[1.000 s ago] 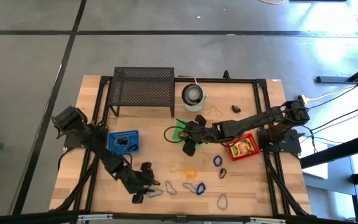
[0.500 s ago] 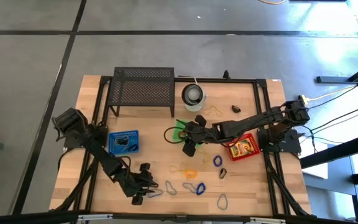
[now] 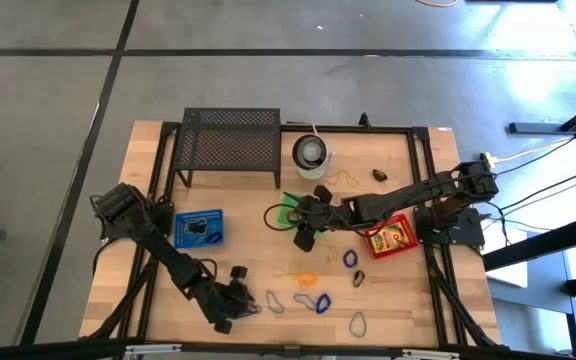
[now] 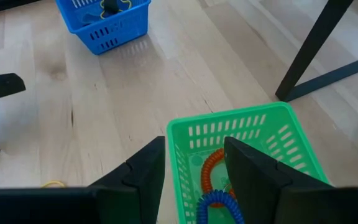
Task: Pick & Place Office Desk Supplies
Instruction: Put the blue rubber band into the blue bin
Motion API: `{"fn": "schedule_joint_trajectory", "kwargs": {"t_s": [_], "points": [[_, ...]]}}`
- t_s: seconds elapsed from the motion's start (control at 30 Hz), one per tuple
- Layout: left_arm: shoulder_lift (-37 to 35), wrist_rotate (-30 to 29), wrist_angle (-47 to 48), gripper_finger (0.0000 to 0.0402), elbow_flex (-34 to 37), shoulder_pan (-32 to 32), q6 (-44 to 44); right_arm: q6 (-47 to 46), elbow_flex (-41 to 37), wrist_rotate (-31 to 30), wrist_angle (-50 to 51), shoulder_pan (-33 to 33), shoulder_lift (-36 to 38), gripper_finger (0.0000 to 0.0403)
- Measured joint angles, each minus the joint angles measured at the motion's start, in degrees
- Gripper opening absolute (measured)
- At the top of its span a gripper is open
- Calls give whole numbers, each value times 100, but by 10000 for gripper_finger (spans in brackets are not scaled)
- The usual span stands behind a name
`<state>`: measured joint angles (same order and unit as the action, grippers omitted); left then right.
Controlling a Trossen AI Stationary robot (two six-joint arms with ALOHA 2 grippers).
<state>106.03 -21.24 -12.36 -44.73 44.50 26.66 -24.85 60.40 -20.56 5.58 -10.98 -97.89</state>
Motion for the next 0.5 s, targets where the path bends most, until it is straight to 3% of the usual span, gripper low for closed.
{"fn": "schedule_joint_trajectory", "kwargs": {"t_s": [0.33, 0.5], "points": [[3, 79, 185, 13, 4, -8, 113, 132, 0, -1, 0, 0, 0, 167], [-2, -191, -47, 4, 18, 12, -50, 132, 0, 0, 0, 0, 0, 167]]}}
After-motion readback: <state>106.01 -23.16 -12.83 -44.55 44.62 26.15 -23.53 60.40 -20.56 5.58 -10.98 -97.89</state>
